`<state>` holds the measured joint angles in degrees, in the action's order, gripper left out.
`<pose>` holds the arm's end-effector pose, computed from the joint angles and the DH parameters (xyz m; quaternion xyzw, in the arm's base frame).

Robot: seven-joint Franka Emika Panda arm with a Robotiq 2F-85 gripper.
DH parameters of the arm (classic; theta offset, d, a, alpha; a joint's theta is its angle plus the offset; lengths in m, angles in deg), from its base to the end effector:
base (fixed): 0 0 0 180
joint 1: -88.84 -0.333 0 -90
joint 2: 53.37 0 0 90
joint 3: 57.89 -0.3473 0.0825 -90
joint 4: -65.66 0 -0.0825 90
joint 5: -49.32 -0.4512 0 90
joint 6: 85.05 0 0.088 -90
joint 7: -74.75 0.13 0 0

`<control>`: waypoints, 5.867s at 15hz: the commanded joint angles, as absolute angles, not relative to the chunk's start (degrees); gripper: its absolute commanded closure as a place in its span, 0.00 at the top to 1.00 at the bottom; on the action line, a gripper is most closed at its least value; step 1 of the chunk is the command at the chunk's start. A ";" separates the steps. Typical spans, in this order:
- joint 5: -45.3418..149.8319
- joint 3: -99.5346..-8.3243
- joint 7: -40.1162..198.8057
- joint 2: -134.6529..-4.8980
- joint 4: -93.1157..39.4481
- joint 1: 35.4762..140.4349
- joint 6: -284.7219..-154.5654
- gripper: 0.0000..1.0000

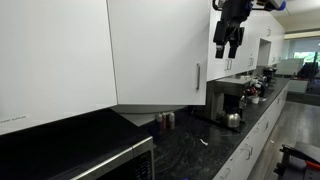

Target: Open the left door of the second upper cabinet from the left

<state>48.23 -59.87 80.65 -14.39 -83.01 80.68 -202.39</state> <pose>0.3964 0.0721 0.4632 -0.9973 -0.0300 -0.0663 0.0069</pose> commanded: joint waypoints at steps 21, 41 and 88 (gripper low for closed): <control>16.95 -27.51 64.47 -34.58 -64.27 88.06 -214.50 1.00; -19.86 -43.48 45.96 -62.09 -44.29 95.83 -175.39 1.00; 48.96 -54.77 50.59 -43.81 -57.66 91.33 -189.06 1.00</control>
